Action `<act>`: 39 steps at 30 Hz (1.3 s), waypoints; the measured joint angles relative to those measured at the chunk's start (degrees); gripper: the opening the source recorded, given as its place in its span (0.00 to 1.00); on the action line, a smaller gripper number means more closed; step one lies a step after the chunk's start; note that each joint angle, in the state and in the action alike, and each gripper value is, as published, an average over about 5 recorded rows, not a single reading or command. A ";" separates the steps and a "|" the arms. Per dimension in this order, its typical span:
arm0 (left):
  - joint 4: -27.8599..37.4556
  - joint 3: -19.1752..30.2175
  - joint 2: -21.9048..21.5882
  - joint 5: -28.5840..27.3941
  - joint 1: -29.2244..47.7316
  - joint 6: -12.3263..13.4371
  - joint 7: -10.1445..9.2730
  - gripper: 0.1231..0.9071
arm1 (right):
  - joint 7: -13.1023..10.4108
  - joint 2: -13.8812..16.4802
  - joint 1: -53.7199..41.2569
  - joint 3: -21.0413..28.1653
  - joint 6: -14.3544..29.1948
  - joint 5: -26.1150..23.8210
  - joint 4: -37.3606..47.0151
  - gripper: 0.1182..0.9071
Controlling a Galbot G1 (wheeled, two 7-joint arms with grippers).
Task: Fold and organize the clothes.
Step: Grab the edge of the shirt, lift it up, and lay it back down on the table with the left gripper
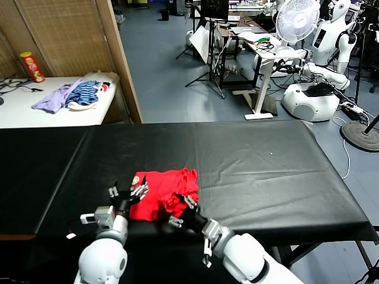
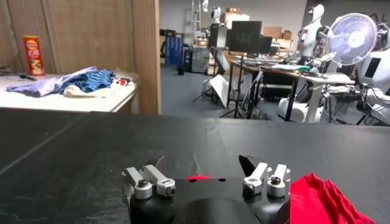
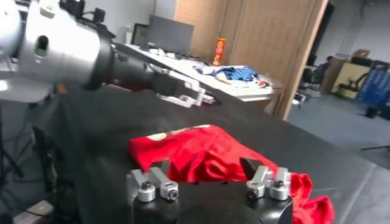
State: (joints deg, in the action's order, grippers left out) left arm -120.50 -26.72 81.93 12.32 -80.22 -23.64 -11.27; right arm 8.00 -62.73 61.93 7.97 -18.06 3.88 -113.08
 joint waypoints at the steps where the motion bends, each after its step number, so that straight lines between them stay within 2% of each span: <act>1: -0.01 0.00 0.02 0.00 -0.05 0.03 0.00 0.86 | -0.06 0.05 0.23 -0.13 0.10 -0.10 -0.02 0.24; 3: -0.03 -0.02 0.06 0.03 -0.10 0.06 0.00 0.86 | -0.14 0.34 0.85 -0.60 0.35 -0.14 -0.37 0.11; 6: -0.03 -0.15 0.02 0.19 -0.06 0.07 -0.01 0.86 | -0.21 1.05 2.19 -1.75 0.58 0.31 -1.38 0.01; 11: 0.46 -0.36 -0.26 0.89 0.34 0.09 -0.02 0.86 | -0.51 2.47 5.63 -4.83 0.61 1.30 -3.59 0.01; 16: 0.90 -0.27 -0.39 2.60 0.83 -0.10 -0.06 0.86 | -2.98 2.77 9.44 -8.41 -0.03 2.33 -4.89 0.01; 19: 1.37 -0.36 -0.37 3.63 0.96 -0.08 0.03 0.86 | -4.34 2.54 11.55 -10.50 -0.16 3.63 -5.45 0.11; 24: 2.61 -1.26 -0.09 7.13 1.22 -0.03 0.29 0.86 | -5.30 1.79 14.58 -12.80 1.19 4.74 -6.63 0.43; 28: 3.00 -2.25 0.59 10.88 0.91 -0.02 0.20 0.86 | -7.70 0.82 17.12 -14.30 1.76 7.82 -8.03 0.70; 31: 2.70 -2.81 1.46 13.51 0.29 0.38 -0.07 0.86 | -9.01 -0.05 19.01 -15.52 1.79 10.40 -9.19 0.83; 39: 3.84 -3.00 5.08 17.31 -2.03 4.56 -0.32 0.86 | -9.81 -1.70 21.46 -18.91 1.65 15.18 -11.66 0.86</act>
State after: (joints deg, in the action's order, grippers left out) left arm -116.66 -29.72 87.01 29.63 -82.24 -19.08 -11.59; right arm -1.81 -64.43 83.39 -10.94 -16.42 19.06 -124.75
